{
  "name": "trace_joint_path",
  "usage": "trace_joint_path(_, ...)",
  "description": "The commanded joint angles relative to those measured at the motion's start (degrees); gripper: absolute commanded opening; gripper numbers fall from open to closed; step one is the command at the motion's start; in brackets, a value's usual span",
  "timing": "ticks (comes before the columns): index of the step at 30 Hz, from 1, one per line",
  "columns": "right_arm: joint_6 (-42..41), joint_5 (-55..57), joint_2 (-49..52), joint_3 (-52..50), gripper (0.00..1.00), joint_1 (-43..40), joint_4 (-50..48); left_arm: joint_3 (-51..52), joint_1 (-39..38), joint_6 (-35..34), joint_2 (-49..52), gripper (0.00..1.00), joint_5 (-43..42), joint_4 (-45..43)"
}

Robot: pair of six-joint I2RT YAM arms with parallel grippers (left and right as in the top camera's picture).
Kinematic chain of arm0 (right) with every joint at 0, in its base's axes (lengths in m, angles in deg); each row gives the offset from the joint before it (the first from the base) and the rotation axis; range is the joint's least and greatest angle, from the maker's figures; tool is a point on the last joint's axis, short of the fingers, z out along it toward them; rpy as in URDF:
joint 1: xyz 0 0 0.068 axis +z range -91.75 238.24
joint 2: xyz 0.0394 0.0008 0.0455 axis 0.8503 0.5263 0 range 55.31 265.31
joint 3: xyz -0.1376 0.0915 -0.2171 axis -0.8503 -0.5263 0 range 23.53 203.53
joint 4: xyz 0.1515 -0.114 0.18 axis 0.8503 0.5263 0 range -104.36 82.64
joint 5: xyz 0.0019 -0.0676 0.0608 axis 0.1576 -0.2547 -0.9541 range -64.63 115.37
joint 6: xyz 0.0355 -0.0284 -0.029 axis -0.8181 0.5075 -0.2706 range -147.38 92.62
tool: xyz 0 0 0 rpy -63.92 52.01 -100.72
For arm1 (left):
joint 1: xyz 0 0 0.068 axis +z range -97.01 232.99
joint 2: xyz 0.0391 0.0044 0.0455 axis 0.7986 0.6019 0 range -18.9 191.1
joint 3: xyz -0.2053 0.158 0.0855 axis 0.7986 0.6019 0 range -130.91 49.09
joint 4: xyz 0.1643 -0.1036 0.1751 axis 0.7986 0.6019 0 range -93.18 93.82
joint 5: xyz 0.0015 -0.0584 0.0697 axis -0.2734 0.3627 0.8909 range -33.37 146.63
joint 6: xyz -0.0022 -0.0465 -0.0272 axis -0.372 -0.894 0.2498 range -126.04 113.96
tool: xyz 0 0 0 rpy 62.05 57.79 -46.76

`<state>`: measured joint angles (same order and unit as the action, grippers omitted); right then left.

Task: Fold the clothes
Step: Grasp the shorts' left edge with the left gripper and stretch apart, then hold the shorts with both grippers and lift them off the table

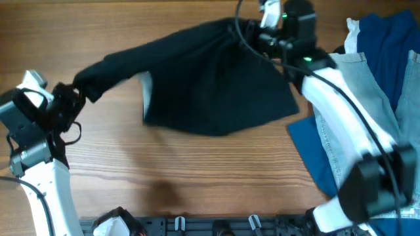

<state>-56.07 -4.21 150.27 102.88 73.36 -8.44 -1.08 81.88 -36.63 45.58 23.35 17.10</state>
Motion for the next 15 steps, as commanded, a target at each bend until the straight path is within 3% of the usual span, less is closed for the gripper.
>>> trace_joint_path(1,0.74,7.02,-0.35,0.74,0.71,0.79,6.40,-1.49,-1.88,-1.16,1.01,0.04,8.66,0.50)
trace_joint_path(2,1.55,8.35,0.46,0.74,0.76,0.79,9.01,-1.49,-2.16,-1.16,1.92,0.04,10.56,-0.07)
trace_joint_path(8,8.39,19.76,5.14,0.72,0.76,0.61,24.90,-1.49,-5.75,-1.11,7.52,0.04,9.55,-13.09)
trace_joint_path(12,9.14,19.74,5.25,0.39,0.77,0.61,36.33,-1.49,-9.66,-1.16,7.54,0.04,10.75,-27.82)
trace_joint_path(15,9.05,19.69,5.35,-0.81,0.76,0.63,42.36,-1.62,-13.70,-1.16,7.54,0.04,14.16,-31.69)
